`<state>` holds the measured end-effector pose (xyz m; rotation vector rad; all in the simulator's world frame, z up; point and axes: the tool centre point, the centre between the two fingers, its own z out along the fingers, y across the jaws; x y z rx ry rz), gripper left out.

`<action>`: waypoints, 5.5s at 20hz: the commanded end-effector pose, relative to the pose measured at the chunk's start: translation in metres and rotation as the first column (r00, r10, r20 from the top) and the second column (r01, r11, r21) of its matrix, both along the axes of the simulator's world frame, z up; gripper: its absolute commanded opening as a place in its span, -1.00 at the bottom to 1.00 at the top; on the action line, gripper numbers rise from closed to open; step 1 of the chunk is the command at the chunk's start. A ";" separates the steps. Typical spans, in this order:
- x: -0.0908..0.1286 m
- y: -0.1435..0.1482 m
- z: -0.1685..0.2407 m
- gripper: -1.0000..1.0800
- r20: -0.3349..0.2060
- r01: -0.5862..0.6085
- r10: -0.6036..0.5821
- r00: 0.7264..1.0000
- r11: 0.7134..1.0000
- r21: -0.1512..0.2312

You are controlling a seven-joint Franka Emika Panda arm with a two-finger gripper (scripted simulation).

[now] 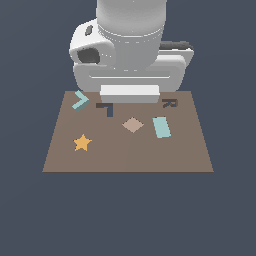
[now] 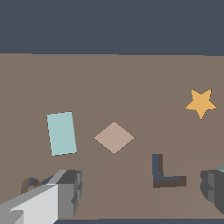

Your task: Insert a designated object into the corresponding slot on a board.

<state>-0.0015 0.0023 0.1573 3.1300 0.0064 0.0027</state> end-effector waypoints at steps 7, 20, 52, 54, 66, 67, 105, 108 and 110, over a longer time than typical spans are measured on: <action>-0.001 -0.015 -0.007 0.92 0.000 0.055 -0.055 0.999 0.999 0.000; -0.045 -0.134 -0.071 0.92 0.001 0.500 -0.500 0.866 0.866 0.005; -0.092 -0.183 -0.127 -1.00 -0.002 0.699 -0.699 0.715 0.715 0.012; -0.092 -0.183 -0.127 -1.00 -0.002 0.699 -0.699 0.715 0.715 0.012; -0.091 -0.182 -0.124 -1.00 -0.002 0.695 -0.695 0.719 0.719 0.012; -0.090 -0.182 -0.124 -1.00 -0.002 0.691 -0.691 0.723 0.723 0.012; -0.061 -0.066 -0.121 -1.00 -0.001 -0.044 0.044 0.999 0.999 0.013; -0.062 -0.066 -0.126 -1.00 -0.001 -0.048 0.048 0.999 0.999 0.013; -0.062 -0.066 -0.127 0.92 -0.001 -0.048 0.048 0.999 0.999 0.013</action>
